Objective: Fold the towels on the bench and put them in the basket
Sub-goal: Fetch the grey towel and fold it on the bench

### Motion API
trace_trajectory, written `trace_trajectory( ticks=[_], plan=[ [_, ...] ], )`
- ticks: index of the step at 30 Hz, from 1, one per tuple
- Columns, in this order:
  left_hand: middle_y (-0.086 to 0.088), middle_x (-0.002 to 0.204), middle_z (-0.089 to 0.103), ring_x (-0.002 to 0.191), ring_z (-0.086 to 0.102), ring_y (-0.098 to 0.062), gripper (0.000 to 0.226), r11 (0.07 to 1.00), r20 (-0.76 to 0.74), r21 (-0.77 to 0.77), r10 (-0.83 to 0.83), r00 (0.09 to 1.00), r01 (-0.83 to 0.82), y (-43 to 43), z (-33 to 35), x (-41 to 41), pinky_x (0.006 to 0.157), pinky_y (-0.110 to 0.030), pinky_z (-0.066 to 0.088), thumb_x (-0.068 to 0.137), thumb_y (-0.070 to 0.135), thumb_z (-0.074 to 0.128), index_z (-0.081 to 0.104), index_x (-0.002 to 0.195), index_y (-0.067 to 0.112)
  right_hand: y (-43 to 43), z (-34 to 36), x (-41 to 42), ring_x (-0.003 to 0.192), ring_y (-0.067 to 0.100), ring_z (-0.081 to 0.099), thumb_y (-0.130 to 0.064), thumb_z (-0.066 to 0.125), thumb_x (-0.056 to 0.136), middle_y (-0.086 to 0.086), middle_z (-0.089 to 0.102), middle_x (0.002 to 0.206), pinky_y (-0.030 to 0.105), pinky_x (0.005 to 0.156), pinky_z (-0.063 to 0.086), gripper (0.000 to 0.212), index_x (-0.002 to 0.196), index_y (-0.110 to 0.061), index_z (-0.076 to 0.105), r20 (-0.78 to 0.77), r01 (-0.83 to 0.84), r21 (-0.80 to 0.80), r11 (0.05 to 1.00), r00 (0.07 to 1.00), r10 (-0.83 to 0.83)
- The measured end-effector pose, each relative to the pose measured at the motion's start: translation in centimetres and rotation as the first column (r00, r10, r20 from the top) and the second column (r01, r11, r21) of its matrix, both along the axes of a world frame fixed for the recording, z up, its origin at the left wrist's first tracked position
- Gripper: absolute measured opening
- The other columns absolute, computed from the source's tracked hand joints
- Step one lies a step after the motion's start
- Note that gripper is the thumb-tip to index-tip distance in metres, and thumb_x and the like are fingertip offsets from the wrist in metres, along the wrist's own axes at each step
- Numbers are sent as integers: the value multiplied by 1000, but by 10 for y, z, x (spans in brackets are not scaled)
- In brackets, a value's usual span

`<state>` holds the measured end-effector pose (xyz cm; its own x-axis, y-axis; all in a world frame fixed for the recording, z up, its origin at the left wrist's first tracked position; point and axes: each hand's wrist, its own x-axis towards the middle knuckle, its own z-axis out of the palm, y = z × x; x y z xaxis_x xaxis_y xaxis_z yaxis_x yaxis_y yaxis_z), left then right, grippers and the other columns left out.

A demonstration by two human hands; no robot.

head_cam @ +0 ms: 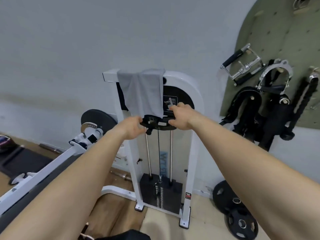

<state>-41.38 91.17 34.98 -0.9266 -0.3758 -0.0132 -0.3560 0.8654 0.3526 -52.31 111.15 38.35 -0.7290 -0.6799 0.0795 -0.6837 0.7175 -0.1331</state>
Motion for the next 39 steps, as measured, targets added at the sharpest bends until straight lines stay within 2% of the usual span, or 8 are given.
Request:
trace_trajectory(
  ticks=[6,11,15,18,21,25,30,39],
  plan=[
    [-12,153,34,135,42,-31,68,988,-166,-42,139,976,-147,-34,38,-79,109,-43,39,94,36,58,29,151,12,-56,43,-89,135,35,34,-29,51,93,13,37,146,48,103,41,59,149,-19,38,-188,-108,-101,989,978,88],
    [-10,155,28,138,34,-34,72,957,-350,-49,253,902,-287,-62,67,-145,105,-48,40,93,36,57,23,153,17,-102,66,-155,138,32,31,-29,55,90,10,33,151,44,109,31,63,149,-17,38,-365,-169,-183,969,926,92],
    [-2,161,15,147,11,-30,84,945,-379,-50,282,881,-323,-89,76,-184,111,-50,32,89,41,62,14,156,28,-140,68,-192,136,30,38,-46,58,85,9,37,151,44,106,33,73,149,-18,36,-357,-214,-106,971,920,163],
    [4,164,11,150,3,-25,92,947,-315,-97,264,912,-308,-111,75,-205,113,-49,30,86,46,65,9,157,32,-159,64,-209,129,32,47,-50,58,84,8,38,150,40,90,42,78,151,-19,30,-301,-267,-78,961,925,232],
    [5,156,30,145,15,-26,80,942,-321,-150,240,916,-299,-124,72,-217,108,-47,39,84,48,68,28,151,33,-168,60,-216,121,32,52,-41,53,91,8,50,140,38,81,37,56,141,-20,43,-403,-307,-36,951,875,267],
    [2,111,61,113,51,-29,24,920,-527,-219,169,833,-325,-127,80,-215,75,-39,48,87,31,63,63,110,27,-167,60,-219,105,30,55,-30,51,93,3,61,116,34,72,30,24,114,-25,61,-440,-412,-159,897,843,309],
    [4,81,59,78,52,-25,7,933,-524,-248,98,846,-261,-99,89,-183,59,-33,40,92,20,52,58,90,24,-151,68,-192,97,27,57,-13,50,89,2,65,103,41,79,49,30,108,-24,70,-319,-438,-320,840,885,340],
    [4,82,60,80,57,-23,3,979,-276,-185,32,961,-85,-66,40,-46,61,-34,41,94,28,58,59,91,26,-105,33,-78,91,24,61,-15,53,91,-1,70,100,36,72,50,24,106,-23,69,-126,-472,-166,866,881,456]
  ],
)
